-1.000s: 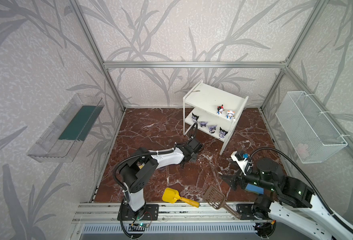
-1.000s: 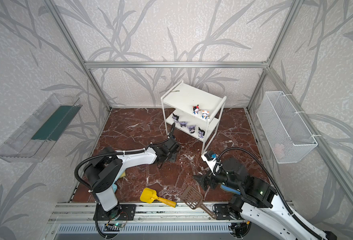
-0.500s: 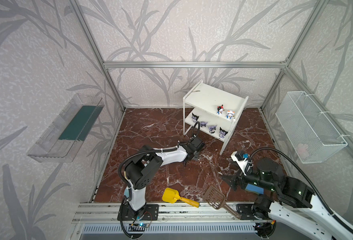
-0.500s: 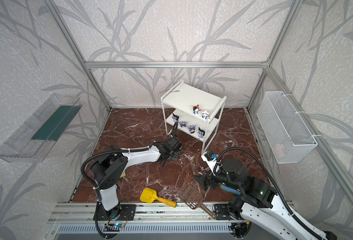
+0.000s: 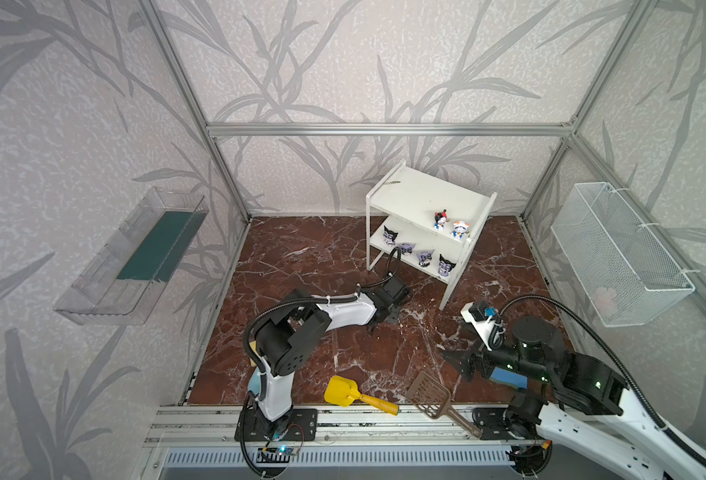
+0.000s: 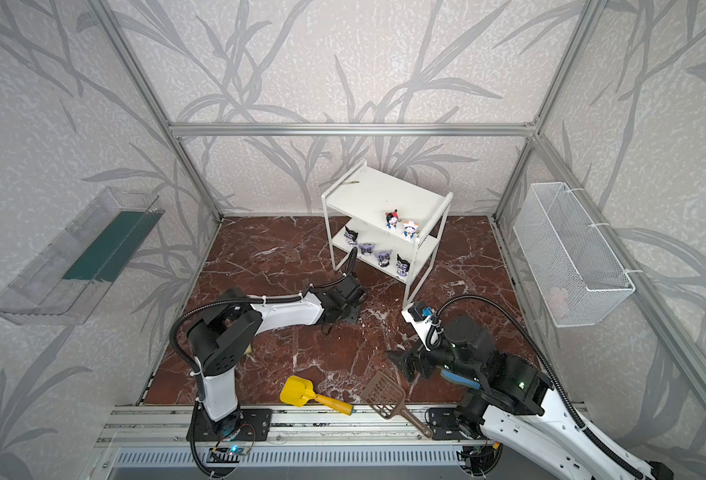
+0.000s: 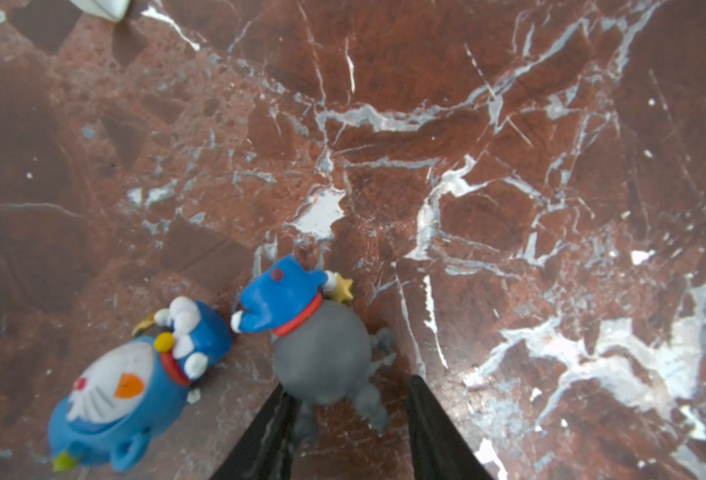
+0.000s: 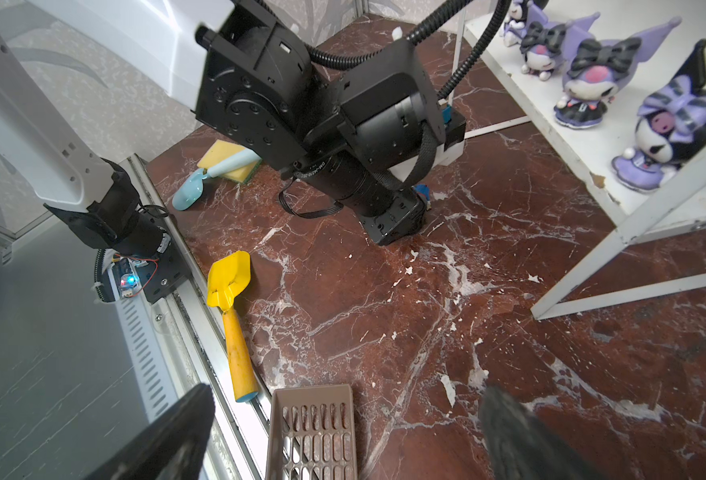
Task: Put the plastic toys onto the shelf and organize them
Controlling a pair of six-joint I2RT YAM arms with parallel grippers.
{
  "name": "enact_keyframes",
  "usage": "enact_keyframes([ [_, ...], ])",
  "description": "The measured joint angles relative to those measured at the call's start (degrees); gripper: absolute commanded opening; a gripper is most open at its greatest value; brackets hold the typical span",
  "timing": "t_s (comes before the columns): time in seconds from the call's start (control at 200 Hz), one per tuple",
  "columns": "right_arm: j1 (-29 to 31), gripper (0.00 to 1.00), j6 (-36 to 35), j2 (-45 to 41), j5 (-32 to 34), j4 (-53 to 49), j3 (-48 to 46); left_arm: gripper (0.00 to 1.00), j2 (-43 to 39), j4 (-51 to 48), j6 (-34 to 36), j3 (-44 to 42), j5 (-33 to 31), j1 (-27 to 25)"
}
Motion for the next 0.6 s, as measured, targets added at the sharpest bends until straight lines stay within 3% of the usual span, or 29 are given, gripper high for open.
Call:
enact_keyframes([
  [0.09,0.0,0.99,0.0,0.02,0.0,0.0,0.0,0.55,-0.09,0.22,0.15,-0.15,-0.22,0.0],
  [0.195,0.0,0.99,0.0,0.02,0.0,0.0,0.0,0.56,-0.09,0.17,0.28,-0.15,-0.63,0.11],
  [0.41,0.0,0.99,0.0,0.02,0.0,0.0,0.0,0.57,-0.07,1.03,0.35,-0.15,-0.85,1.09],
  [0.6,0.0,0.99,0.0,0.02,0.0,0.02,-0.02,0.51,-0.07,4.02,0.72,-0.42,-1.16,2.16],
])
